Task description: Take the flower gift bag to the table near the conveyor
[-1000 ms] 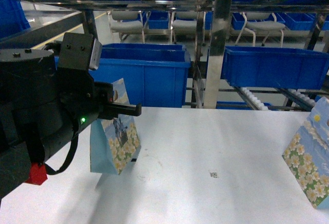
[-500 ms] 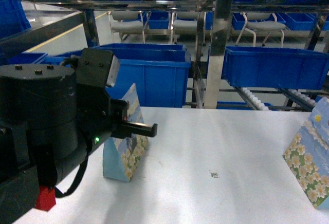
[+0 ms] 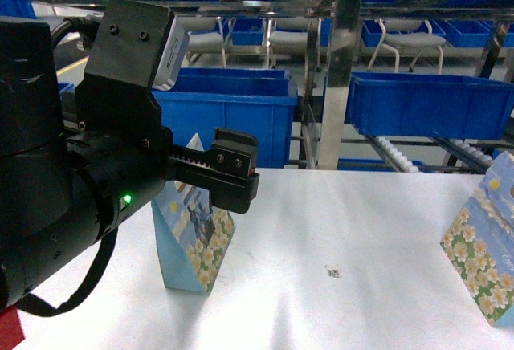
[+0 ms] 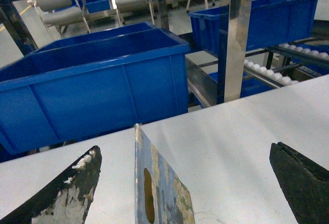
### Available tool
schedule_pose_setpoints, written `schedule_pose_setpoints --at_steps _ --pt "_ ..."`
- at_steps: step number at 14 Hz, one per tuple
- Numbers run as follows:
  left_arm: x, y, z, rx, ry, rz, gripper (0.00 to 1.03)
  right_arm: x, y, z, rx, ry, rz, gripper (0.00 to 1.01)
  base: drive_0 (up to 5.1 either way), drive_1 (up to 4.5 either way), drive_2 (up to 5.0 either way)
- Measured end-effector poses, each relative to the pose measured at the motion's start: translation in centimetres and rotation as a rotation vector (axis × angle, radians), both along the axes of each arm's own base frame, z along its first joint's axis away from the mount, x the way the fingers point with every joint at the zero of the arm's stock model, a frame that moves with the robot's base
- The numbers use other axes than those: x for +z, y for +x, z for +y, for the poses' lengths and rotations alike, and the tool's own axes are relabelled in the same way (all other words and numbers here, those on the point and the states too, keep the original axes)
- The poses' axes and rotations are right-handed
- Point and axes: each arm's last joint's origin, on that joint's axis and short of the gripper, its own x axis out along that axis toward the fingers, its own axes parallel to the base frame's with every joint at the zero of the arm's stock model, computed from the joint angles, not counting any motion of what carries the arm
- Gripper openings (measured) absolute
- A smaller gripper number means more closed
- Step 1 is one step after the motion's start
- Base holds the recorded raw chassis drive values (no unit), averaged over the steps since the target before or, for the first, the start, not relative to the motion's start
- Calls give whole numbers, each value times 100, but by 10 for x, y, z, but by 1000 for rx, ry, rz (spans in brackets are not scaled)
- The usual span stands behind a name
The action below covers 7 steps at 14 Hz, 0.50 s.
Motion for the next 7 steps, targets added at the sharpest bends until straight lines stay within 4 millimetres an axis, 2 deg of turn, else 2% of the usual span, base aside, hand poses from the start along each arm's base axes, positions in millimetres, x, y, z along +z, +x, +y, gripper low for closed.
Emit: schedule_pose_setpoints --at_steps 7 --pt "9 -12 5 5 23 -54 98 0 0 0 0 0 0 98 0 0 0"
